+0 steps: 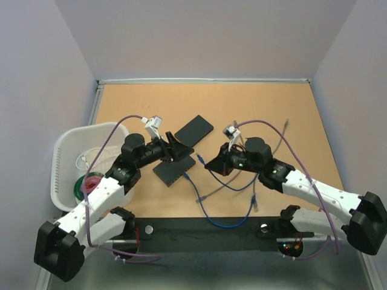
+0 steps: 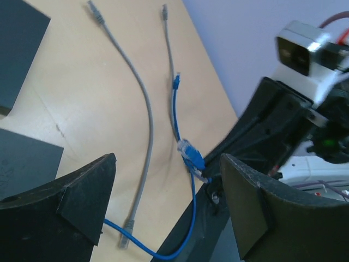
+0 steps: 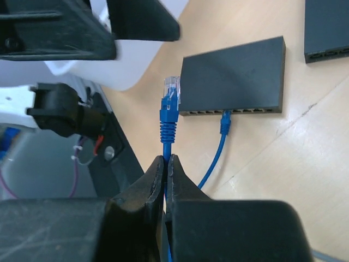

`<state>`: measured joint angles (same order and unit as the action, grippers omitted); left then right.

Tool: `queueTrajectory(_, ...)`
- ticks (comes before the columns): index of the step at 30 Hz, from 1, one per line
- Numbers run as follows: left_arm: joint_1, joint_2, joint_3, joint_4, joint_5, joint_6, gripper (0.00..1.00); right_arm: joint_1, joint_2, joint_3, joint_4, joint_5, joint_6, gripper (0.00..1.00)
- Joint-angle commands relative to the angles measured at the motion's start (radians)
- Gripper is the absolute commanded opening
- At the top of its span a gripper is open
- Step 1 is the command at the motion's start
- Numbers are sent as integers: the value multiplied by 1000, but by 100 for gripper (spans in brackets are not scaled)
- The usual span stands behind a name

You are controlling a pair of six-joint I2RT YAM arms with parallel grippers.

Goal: Insert the plug into the switch port

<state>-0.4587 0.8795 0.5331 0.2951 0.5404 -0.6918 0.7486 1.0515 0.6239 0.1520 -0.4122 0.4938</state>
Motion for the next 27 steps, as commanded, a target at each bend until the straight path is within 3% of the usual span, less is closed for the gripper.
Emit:
queueTrajectory(1,-84,50,114,-144,-187,0,88,174,21,140,-181,493,-118,0)
queueTrajectory(3,-121,70,184,-216,-267,-12,88,230,30,178,-218,679,-126,0)
queueTrajectory(10,-195,105,261,-336,-411,-104,87,377,99,240,-258,929,-147,0)
queueTrajectory(16,-209,124,284,-376,-453,-114,80,394,116,249,-259,977,-127,0)
queueTrajectory(27,-242,161,275,-346,-473,-147,79,423,130,255,-259,987,-133,1)
